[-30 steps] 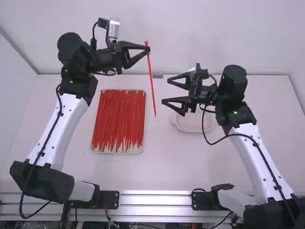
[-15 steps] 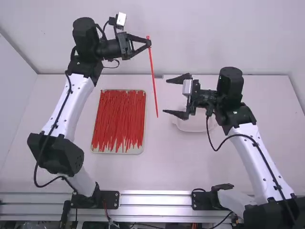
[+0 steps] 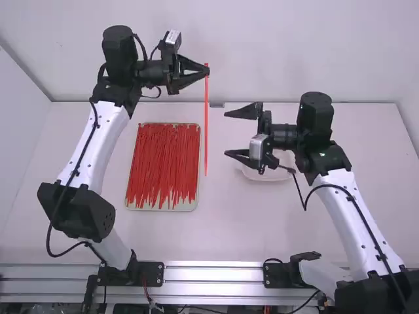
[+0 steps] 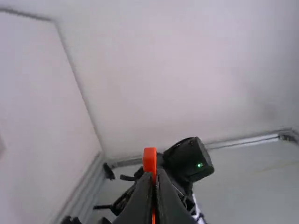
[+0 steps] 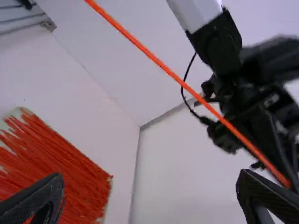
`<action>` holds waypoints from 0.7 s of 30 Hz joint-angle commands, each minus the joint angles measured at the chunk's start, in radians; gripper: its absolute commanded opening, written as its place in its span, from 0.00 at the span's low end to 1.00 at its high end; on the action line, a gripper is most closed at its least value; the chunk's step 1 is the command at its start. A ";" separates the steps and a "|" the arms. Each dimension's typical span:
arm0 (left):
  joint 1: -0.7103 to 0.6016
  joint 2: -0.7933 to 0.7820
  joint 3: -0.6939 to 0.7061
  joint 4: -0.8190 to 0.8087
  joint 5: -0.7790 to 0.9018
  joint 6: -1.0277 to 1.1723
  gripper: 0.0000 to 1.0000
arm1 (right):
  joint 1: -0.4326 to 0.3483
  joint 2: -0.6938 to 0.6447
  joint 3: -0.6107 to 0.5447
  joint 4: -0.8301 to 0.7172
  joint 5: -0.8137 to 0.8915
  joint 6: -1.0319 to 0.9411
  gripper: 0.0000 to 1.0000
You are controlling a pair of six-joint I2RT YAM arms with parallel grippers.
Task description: Fasten the cable tie
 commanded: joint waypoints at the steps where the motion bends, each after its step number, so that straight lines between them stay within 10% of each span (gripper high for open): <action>1: -0.004 -0.010 0.034 -0.027 0.030 -0.029 0.02 | 0.005 -0.019 0.024 0.004 -0.095 -0.169 0.98; 21: -0.054 -0.009 0.033 -0.248 -0.126 0.089 0.02 | 0.048 -0.019 0.024 0.029 -0.285 -0.379 0.68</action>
